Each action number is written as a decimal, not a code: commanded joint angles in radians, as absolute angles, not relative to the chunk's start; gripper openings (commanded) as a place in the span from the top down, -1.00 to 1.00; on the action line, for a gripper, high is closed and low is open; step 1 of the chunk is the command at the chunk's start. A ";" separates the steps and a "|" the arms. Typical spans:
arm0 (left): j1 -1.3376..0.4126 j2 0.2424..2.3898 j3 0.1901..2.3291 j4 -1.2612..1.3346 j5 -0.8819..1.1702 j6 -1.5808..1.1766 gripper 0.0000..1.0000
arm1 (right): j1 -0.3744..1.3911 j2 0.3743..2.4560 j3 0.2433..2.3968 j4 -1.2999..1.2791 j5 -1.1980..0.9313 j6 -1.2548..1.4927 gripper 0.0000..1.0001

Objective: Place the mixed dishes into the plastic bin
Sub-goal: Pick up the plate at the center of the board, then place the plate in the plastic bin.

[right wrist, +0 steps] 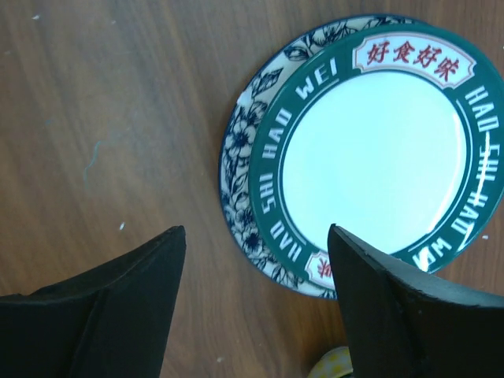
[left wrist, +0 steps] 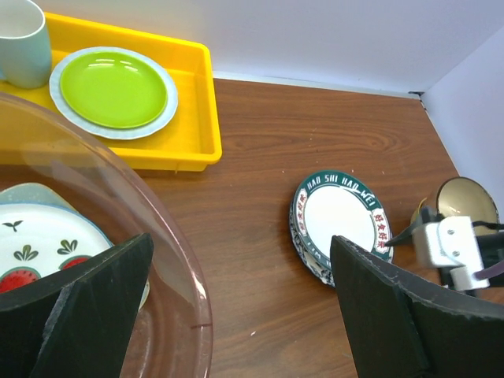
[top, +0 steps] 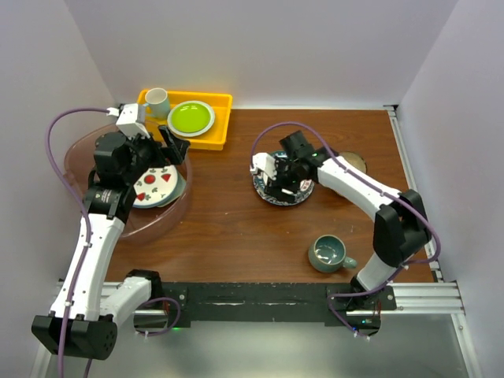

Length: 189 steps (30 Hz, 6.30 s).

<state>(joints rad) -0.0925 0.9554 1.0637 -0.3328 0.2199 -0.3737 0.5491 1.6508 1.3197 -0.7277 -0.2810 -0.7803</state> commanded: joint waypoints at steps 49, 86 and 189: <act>-0.095 0.999 0.969 -0.199 0.325 -0.604 -1.00 | 0.646 1.615 1.009 -0.250 -0.024 -0.726 1.00; -0.331 1.268 1.008 -0.179 0.321 -1.195 -1.00 | 0.647 1.493 1.405 -0.603 -0.268 -0.759 1.00; 0.132 0.977 1.009 -0.141 0.520 -0.735 1.00 | 0.273 1.328 1.307 -0.721 -0.905 -0.583 -0.80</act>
